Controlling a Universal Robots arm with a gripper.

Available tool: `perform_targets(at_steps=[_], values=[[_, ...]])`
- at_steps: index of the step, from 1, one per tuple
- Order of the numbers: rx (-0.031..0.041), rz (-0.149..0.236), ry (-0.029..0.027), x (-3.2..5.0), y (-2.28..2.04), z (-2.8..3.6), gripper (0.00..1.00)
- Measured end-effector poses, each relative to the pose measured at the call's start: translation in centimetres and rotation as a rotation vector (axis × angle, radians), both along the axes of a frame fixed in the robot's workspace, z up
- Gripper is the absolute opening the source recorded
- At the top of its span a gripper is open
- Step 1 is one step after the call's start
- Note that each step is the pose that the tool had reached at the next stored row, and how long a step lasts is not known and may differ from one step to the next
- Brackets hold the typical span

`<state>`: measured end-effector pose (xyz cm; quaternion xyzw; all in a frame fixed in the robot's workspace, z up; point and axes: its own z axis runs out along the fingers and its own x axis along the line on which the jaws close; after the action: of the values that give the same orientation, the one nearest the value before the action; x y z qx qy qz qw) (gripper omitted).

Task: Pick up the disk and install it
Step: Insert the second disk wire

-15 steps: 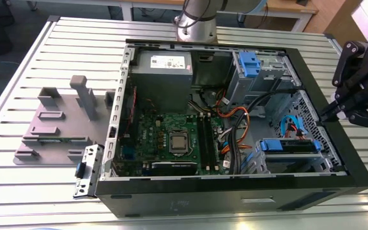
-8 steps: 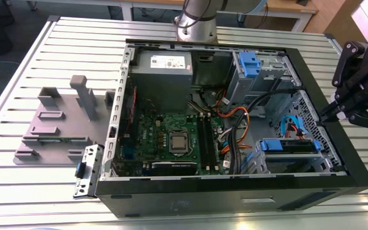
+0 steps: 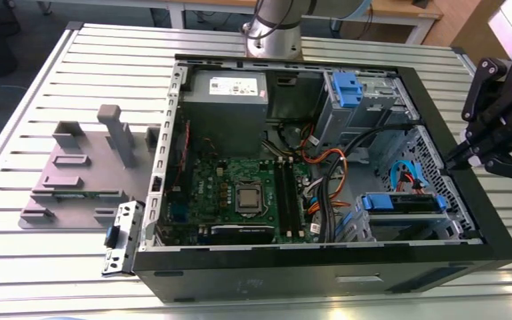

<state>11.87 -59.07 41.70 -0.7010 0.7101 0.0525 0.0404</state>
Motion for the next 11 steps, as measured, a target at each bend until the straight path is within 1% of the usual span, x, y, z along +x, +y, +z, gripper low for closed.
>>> perform_targets(at_steps=[4,5,6,7,8,9,11], values=[[0.0,0.0,0.0,0.0,0.0,-0.01,0.17],[0.0,0.0,0.0,0.0,0.0,-0.02,0.23],[0.0,0.0,0.0,0.0,0.0,-0.02,0.23],[0.0,0.0,0.0,0.0,0.0,-0.03,0.29],[0.0,0.0,0.0,0.0,0.0,-0.03,0.29],[0.0,0.0,0.0,0.0,0.0,-0.03,0.35],[-0.0001,0.0,0.0,0.0,0.0,-0.04,0.35]])
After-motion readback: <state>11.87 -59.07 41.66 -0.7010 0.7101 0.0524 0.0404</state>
